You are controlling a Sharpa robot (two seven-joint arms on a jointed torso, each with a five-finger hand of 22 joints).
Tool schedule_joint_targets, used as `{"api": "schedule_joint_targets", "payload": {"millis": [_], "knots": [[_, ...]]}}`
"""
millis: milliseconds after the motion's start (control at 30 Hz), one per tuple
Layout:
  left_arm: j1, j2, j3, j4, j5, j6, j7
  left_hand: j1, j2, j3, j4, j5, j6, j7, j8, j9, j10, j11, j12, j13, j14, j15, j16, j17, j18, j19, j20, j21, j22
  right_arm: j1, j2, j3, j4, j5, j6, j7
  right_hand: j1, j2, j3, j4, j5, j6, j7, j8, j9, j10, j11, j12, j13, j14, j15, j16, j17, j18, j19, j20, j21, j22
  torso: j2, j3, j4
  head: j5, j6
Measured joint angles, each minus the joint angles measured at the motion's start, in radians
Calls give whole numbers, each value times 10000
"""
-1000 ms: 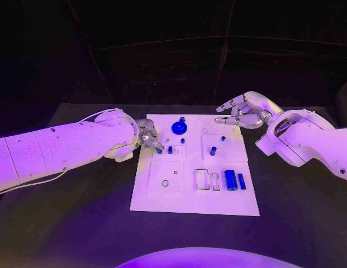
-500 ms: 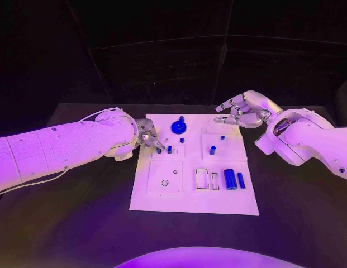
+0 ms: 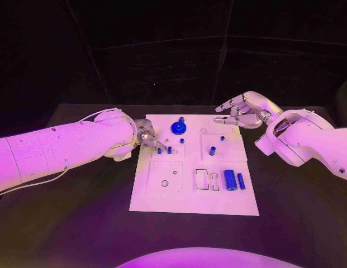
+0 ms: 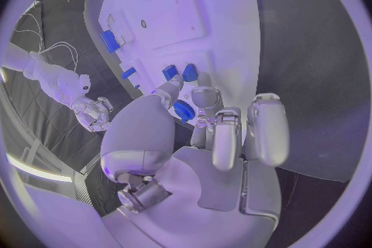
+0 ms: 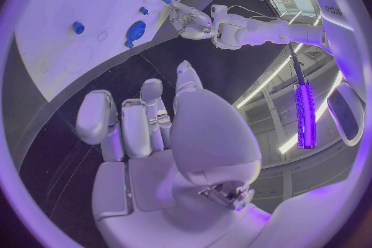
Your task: Assemble the parts on the task board
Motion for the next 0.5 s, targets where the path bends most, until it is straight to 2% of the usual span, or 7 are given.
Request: {"api": "schedule_joint_targets", "payload": {"millis": [133, 233, 300, 333, 400, 467, 500], "knots": [[-3, -97, 0, 94, 77, -128, 0, -108, -28, -465, 217, 0, -138, 57, 0, -39, -92, 51, -91, -95, 0, 0, 0, 0, 0, 0, 0, -33, 0, 0, 0, 0, -1, 1, -1, 4, 0, 0, -34, 34, 0, 0, 0, 0, 0, 0, 0, 0, -6, 0, 0, 0, 0, -1, 0, 0, 0, 0, -1, -4, 0, -7, 4], [-3, -233, 0, 190, 249, -355, 38, -108, -28, -900, 396, 0, -526, 196, -275, -164, -541, 155, -655, -760, 0, 0, 0, 0, 0, 0, 0, -208, -8, 0, 0, 0, -4, 2, -3, 7, 0, 0, -34, 34, 0, 0, 0, 0, 0, 0, 0, 0, -8, 0, 0, 0, 0, -1, 0, 0, 0, 0, -2, -4, 0, -19, 15], [-3, -333, 2, 238, 461, -604, 154, -1, 79, -1139, 474, 0, -777, 309, -422, -257, -1134, 272, -1414, -1604, 6, 79, 0, 0, -1, 0, 43, -512, -261, 0, 0, 0, -7, 3, -4, 8, 0, 0, -34, 35, 0, 0, 0, 0, 0, 0, 0, 0, -8, 0, 0, 0, 0, 0, 0, 0, 0, 1, -7, -4, 1, -20, 20], [-3, -371, 3, 249, 582, -726, 250, 137, 183, -1250, 503, 13, -986, 399, -556, -339, -1419, 366, -1671, -1824, 8, 163, -61, 0, 26, -104, 121, -844, -587, 0, 0, 0, -7, 3, -4, 9, 0, 0, -34, 34, 0, 0, 0, 0, 0, 0, 0, 0, -8, 0, 0, 0, 0, 0, 0, 0, 0, 1, -8, -4, 2, -23, 24], [1, -435, 4, 261, 900, -998, 545, 697, 457, -1289, 467, 46, -1362, 601, -828, -528, -2059, 549, -2061, -2072, 5, 333, -601, 0, 371, -582, 251, -1970, -1677, 0, 0, 0, -9, 4, -5, 11, 0, 0, -34, 34, 0, 0, 0, 0, 0, 0, 0, 0, -8, 0, 0, 0, 1, -1, 0, 0, 0, 1, -9, -3, 7, -37, 39], [14, -480, 4, 264, 1328, -1348, 1008, 1193, 657, -1318, 353, 46, -1569, 776, -1053, -723, -2541, 701, -2267, -2204, 18, 455, -1113, 0, 385, -847, 374, -2593, -2250, 0, 0, 0, -12, 5, -5, 13, 0, 0, -34, 34, 0, 0, 0, 0, 0, 0, 0, 0, -7, 0, 0, 0, 1, -1, 0, 0, 0, 1, -9, -3, 9, -45, 58], [19, -489, 5, 264, 1497, -1494, 1238, 1389, 711, -1355, 316, 46, -1649, 856, -1157, -826, -2776, 771, -2357, -2270, 17, 524, -1435, 0, 500, -1020, 430, -2996, -2625, 0, 0, 0, -14, 5, -5, 13, 0, 0, -34, 34, 0, 0, 0, 0, 0, 0, 0, 0, -8, 0, 0, 0, 1, -1, 0, 0, 0, 1, -9, -3, 9, -52, 71]]}}
